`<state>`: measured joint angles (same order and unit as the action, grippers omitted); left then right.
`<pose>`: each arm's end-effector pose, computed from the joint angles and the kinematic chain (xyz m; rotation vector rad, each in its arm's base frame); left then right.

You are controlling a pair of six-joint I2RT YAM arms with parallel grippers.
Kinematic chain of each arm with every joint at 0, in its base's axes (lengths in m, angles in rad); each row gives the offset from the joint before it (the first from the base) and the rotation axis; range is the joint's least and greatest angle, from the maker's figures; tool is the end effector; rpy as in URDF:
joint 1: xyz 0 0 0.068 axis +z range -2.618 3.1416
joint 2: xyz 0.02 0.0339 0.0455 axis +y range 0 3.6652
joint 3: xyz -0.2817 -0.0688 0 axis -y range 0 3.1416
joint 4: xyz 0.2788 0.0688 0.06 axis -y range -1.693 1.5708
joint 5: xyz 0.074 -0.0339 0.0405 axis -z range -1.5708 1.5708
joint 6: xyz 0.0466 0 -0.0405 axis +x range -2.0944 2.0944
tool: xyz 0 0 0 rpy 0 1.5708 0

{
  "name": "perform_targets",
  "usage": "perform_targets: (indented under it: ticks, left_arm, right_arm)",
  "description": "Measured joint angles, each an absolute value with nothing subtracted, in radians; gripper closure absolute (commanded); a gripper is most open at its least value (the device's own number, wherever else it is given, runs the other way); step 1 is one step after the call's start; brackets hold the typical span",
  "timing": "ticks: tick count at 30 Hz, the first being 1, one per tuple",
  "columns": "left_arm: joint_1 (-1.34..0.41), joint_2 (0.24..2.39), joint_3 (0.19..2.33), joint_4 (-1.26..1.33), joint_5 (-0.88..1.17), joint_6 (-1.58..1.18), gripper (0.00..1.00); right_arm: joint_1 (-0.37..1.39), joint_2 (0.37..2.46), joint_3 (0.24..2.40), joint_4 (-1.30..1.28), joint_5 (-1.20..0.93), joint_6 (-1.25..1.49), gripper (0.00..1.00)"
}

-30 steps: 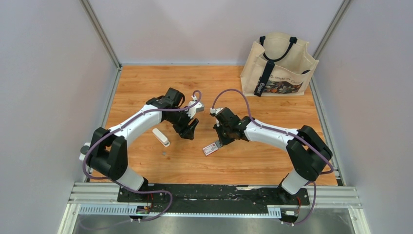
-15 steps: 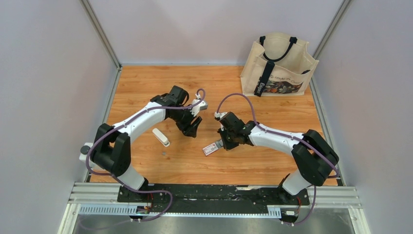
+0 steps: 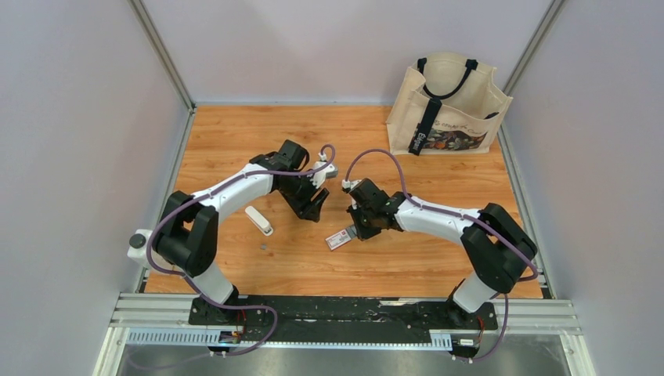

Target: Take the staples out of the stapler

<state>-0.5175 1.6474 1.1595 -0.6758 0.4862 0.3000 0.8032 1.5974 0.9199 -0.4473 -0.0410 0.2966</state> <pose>0.3035 -0.1978 0.2109 1.2007 2.4241 -0.7266 0.2308 0.2419 0.1583 -0.7036 2.6669 0.3751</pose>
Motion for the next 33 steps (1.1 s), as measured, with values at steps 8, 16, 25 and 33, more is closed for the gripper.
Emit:
perform_targets:
  ticks: [8, 16, 25, 33]
  left_arm:
    - [-0.512, 1.618, 1.121, -0.677, 0.488, 0.3, 0.34]
    - [-0.482, 1.571, 1.105, -0.679, 0.49, 0.302, 0.34]
    - [-0.477, 1.565, 1.092, -0.692, 0.505, 0.313, 0.34]
    - [-0.567, 1.533, 1.034, -0.707, 0.464, 0.416, 0.34]
  right_arm:
    - [0.802, 1.627, 0.963, -0.448, -0.044, 0.283, 1.0]
    - [0.783, 1.641, 0.969, -0.448, -0.063, 0.279, 1.0]
    - [0.769, 1.583, 0.942, -0.438, -0.065, 0.287, 0.89]
    - [0.628, 1.501, 0.892, -0.353, -0.139, 0.36, 0.73]
